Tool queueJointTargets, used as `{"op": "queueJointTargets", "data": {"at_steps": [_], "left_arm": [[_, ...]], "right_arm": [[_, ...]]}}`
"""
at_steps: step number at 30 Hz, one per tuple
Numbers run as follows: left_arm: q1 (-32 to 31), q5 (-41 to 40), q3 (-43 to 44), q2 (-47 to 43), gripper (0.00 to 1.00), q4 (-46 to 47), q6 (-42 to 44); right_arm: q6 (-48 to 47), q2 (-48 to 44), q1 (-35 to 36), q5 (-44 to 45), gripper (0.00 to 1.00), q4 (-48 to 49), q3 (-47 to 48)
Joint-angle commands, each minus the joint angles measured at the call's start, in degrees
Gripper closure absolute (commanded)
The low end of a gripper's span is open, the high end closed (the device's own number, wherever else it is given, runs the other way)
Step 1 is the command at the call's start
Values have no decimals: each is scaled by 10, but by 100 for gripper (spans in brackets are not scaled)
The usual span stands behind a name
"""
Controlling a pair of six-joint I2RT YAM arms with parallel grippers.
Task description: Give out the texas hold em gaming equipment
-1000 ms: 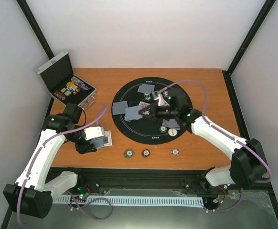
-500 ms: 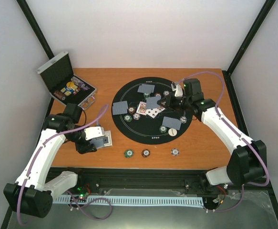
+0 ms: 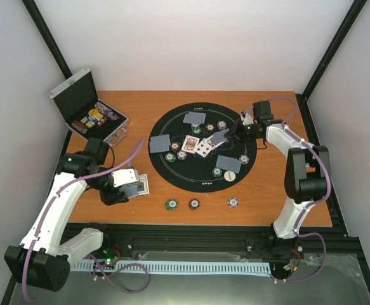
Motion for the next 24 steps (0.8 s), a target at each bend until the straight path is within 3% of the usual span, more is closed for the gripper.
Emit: {"op": "queueJointTargets", "data": {"at_steps": [1,17,24], "left_arm": [[0,-4,0,-9,99,-4,5],[0,0,5,-10,99,-9,4],[0,12,19,-7,99,-21,-1]], "right_arm": [[-35,56,-22,3,97,-22,43],[-98,176,-32,114,96,-121,140],[-99,151,-31,159,58,-143,150]]}}
